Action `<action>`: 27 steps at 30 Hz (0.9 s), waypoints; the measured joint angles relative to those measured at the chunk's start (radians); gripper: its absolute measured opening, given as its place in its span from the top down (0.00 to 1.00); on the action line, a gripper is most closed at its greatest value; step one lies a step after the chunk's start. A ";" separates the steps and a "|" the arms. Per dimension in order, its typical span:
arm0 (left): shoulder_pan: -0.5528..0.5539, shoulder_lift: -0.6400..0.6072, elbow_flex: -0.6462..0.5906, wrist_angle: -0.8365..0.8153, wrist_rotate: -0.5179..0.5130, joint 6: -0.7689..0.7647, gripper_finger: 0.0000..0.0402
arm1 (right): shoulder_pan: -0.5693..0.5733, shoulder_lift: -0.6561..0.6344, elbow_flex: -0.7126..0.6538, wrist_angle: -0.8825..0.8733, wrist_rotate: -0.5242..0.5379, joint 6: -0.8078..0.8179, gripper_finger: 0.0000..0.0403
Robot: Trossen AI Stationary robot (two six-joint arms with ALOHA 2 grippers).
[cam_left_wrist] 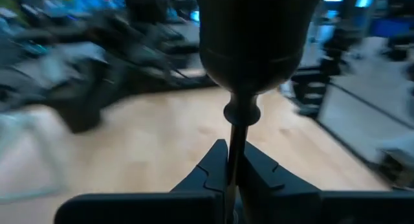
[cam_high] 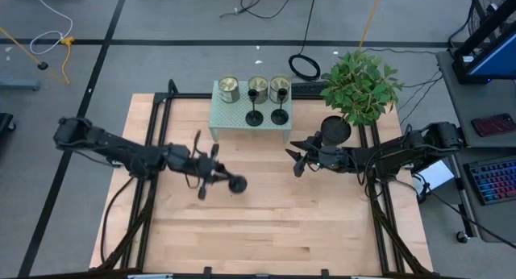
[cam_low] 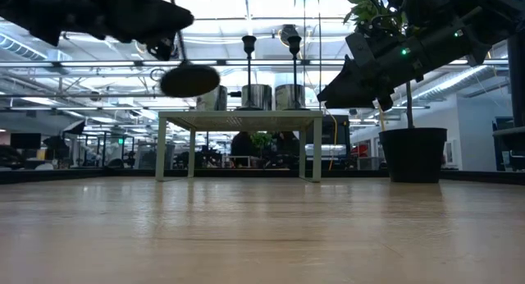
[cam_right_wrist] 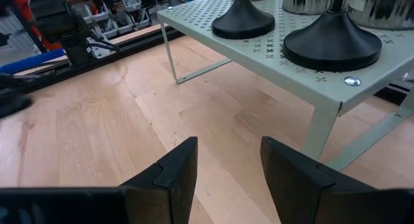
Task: Pick & Place candle stick holders
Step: Put the candle holder on the shelf
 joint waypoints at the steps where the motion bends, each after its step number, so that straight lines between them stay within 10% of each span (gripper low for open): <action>1: 0.027 -0.015 0.000 -0.005 0.000 0.026 0.96 | 0.000 0.000 0.000 0.000 0.000 0.000 0.59; 27: 0.662 -0.078 0.373 -0.468 0.059 0.016 0.97 | 0.000 0.000 0.000 0.001 0.000 0.000 0.59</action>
